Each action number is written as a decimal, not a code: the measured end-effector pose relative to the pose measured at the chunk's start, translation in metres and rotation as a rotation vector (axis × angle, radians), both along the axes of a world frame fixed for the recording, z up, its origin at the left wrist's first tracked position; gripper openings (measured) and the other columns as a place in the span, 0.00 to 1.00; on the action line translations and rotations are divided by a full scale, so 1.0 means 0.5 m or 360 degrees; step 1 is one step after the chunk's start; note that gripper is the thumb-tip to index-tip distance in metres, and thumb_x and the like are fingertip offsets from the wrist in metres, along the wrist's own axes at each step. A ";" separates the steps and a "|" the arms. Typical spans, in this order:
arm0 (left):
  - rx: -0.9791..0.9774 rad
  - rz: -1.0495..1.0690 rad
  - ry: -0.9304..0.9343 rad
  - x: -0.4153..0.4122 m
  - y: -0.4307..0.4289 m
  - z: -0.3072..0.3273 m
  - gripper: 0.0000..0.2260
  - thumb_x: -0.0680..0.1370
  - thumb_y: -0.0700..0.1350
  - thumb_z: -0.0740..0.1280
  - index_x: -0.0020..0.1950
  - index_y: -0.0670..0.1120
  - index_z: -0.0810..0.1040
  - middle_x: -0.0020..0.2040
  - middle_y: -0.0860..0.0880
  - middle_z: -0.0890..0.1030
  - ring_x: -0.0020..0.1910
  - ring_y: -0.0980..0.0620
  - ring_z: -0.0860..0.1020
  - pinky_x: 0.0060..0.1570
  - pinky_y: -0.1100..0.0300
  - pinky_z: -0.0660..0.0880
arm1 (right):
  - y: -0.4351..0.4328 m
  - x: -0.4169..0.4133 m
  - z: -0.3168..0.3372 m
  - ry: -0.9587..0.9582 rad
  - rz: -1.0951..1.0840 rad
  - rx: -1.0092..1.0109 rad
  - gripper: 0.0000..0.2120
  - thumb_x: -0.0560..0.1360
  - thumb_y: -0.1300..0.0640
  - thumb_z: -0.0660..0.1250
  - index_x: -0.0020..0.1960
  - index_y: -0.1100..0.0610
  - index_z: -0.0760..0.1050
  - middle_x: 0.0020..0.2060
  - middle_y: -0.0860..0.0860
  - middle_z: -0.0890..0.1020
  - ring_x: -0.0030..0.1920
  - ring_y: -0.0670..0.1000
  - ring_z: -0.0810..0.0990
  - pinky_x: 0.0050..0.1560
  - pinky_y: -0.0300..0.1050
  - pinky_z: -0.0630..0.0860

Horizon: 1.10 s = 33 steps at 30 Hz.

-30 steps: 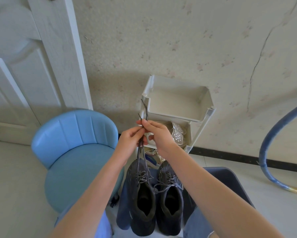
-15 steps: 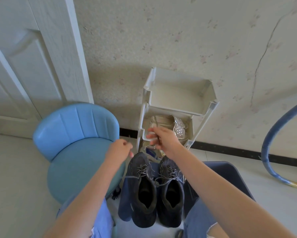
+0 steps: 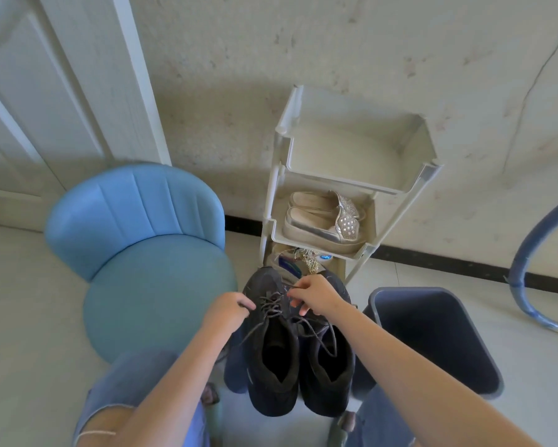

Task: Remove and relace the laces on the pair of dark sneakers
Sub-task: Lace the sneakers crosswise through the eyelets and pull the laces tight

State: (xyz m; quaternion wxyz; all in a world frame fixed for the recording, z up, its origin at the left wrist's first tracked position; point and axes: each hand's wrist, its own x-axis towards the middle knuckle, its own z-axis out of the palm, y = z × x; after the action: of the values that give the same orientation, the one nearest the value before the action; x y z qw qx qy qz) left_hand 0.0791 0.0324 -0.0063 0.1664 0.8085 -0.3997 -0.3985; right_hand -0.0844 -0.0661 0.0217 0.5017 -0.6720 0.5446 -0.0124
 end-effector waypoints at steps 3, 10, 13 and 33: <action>-0.0004 -0.0071 0.0055 -0.008 -0.014 -0.012 0.07 0.77 0.42 0.67 0.52 0.48 0.83 0.55 0.49 0.82 0.54 0.50 0.79 0.56 0.57 0.73 | -0.010 0.010 -0.037 -0.0003 0.0125 -0.0048 0.07 0.77 0.59 0.67 0.41 0.60 0.77 0.31 0.49 0.80 0.24 0.43 0.75 0.34 0.34 0.71; -0.0028 -0.0142 0.0009 -0.025 -0.036 -0.028 0.07 0.77 0.41 0.67 0.52 0.48 0.83 0.55 0.49 0.82 0.55 0.49 0.78 0.57 0.58 0.72 | -0.013 0.002 -0.084 0.0114 0.0273 -0.0110 0.09 0.77 0.57 0.66 0.40 0.61 0.78 0.36 0.58 0.83 0.27 0.46 0.75 0.43 0.42 0.75; -0.0047 -0.0142 -0.0009 -0.027 -0.038 -0.033 0.07 0.76 0.42 0.68 0.53 0.49 0.83 0.54 0.50 0.83 0.54 0.51 0.79 0.55 0.59 0.72 | -0.010 -0.007 -0.085 0.0104 0.0332 -0.0080 0.10 0.76 0.54 0.68 0.40 0.60 0.78 0.30 0.52 0.80 0.27 0.43 0.73 0.40 0.38 0.72; -0.0229 -0.0169 -0.0304 -0.029 -0.047 -0.025 0.07 0.77 0.44 0.66 0.44 0.54 0.83 0.49 0.54 0.83 0.51 0.52 0.79 0.49 0.58 0.74 | -0.017 -0.017 -0.102 -0.0079 0.0413 0.0043 0.08 0.70 0.66 0.71 0.50 0.62 0.79 0.33 0.50 0.80 0.30 0.47 0.76 0.43 0.38 0.75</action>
State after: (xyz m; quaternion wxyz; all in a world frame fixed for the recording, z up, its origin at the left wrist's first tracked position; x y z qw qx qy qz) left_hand 0.0648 0.0089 -0.0188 0.1637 0.8064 -0.4836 -0.2984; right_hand -0.0928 -0.0746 -0.0296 0.5214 -0.7295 0.4406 0.0432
